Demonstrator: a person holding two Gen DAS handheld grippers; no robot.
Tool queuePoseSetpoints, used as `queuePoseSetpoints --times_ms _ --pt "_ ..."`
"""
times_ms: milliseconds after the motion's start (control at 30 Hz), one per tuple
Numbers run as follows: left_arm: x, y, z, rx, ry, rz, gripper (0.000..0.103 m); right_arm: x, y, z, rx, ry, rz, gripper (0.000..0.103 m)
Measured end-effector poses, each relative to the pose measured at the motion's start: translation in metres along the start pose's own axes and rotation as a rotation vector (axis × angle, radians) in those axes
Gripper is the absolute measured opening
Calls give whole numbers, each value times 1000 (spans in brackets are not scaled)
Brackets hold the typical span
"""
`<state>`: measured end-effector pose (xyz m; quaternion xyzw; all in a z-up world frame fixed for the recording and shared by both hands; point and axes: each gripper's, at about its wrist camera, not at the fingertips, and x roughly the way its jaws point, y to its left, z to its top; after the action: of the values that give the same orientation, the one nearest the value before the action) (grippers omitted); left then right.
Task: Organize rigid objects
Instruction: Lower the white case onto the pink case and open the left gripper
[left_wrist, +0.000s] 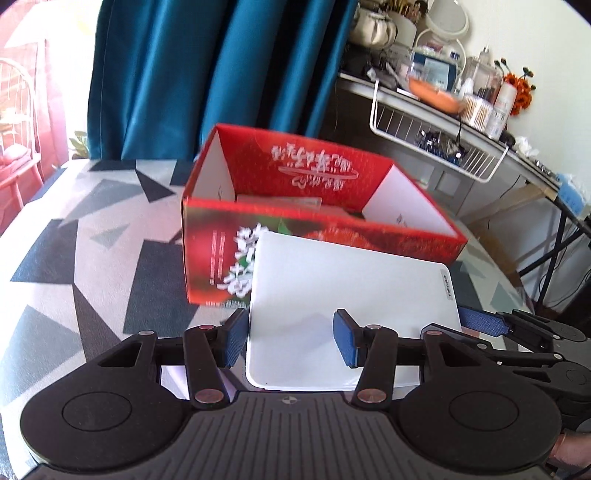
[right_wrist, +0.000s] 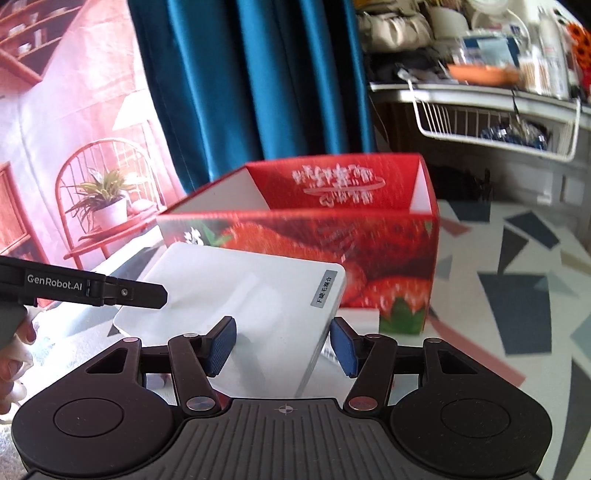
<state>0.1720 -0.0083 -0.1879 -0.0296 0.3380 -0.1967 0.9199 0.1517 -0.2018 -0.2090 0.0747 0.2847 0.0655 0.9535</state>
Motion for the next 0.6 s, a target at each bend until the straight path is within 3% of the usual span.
queuePoseSetpoints --times_ms 333,600 --pt "-6 -9 38 12 -82 -23 52 -5 -8 54 -26 -90 7 53" --pt "38 -5 86 16 -62 -22 52 38 -33 110 -21 -81 -3 53"
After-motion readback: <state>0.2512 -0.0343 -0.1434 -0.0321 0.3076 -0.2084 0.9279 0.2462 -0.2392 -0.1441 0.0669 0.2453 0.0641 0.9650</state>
